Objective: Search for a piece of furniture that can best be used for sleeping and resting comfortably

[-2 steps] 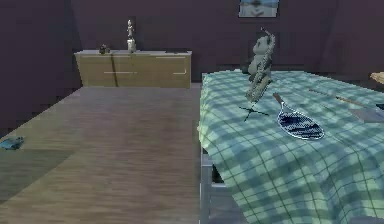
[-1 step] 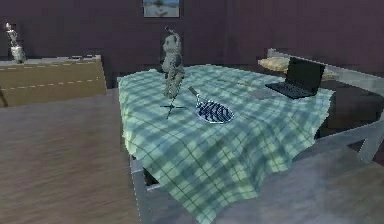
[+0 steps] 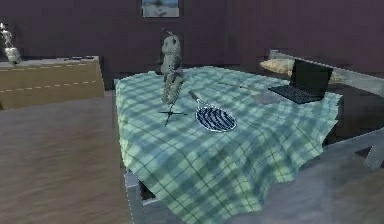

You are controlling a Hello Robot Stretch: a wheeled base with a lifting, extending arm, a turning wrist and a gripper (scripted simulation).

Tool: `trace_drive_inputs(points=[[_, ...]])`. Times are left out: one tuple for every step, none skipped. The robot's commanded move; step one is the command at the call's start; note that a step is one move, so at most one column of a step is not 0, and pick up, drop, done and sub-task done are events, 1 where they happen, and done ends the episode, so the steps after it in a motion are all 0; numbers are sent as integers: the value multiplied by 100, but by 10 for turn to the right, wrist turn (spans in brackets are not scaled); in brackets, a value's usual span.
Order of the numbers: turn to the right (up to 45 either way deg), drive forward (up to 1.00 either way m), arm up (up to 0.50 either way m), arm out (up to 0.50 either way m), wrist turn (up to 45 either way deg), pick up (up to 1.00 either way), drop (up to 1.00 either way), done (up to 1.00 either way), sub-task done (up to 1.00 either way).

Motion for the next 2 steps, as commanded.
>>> trace_drive_inputs(points=[[120,0,0,0,0,0,0,0,0],[0,0,0,0,0,0,0,100,0]])
